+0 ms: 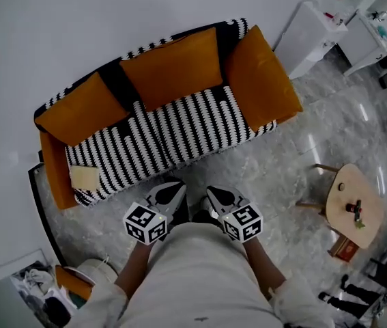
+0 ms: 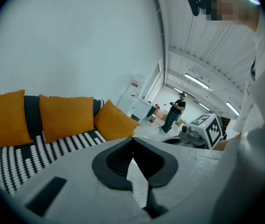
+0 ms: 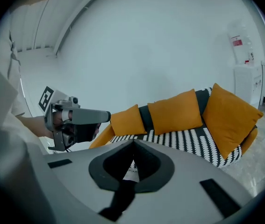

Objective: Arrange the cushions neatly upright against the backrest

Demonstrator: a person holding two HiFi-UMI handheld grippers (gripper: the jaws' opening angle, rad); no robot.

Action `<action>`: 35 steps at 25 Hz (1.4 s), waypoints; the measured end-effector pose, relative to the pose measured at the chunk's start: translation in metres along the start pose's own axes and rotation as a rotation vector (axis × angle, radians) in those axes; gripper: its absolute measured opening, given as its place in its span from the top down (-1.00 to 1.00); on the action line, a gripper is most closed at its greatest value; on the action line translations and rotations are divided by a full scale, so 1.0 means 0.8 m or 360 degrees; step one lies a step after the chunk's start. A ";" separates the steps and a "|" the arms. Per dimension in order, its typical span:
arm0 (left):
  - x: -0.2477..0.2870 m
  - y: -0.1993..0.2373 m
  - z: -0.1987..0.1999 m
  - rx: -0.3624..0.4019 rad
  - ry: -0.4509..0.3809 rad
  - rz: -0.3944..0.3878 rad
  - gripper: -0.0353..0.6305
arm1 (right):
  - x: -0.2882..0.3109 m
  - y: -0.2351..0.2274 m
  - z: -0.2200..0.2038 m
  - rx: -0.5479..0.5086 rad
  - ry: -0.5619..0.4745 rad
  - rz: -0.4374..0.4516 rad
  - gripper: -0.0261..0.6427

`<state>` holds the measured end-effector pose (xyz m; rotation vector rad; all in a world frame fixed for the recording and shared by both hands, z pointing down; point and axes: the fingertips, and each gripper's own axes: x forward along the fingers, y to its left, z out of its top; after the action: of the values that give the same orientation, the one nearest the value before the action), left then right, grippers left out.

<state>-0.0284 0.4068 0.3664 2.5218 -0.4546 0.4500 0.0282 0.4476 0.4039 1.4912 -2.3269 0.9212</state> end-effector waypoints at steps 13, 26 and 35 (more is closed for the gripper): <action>-0.067 -0.070 -0.032 -0.0071 -0.0146 0.0193 0.86 | -0.044 0.076 0.002 -0.0141 -0.0067 0.0286 0.90; -0.172 -0.017 -0.007 -0.0051 -0.0311 0.0303 0.86 | 0.014 0.177 0.055 -0.0294 -0.0133 0.0386 0.90; -0.226 -0.001 -0.016 -0.0027 -0.0314 0.0291 0.86 | 0.033 0.238 0.054 -0.0433 -0.0148 0.0383 0.90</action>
<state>-0.1911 0.4554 0.3033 2.5295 -0.7655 0.2628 -0.1448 0.4556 0.3106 1.1890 -2.6161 0.5639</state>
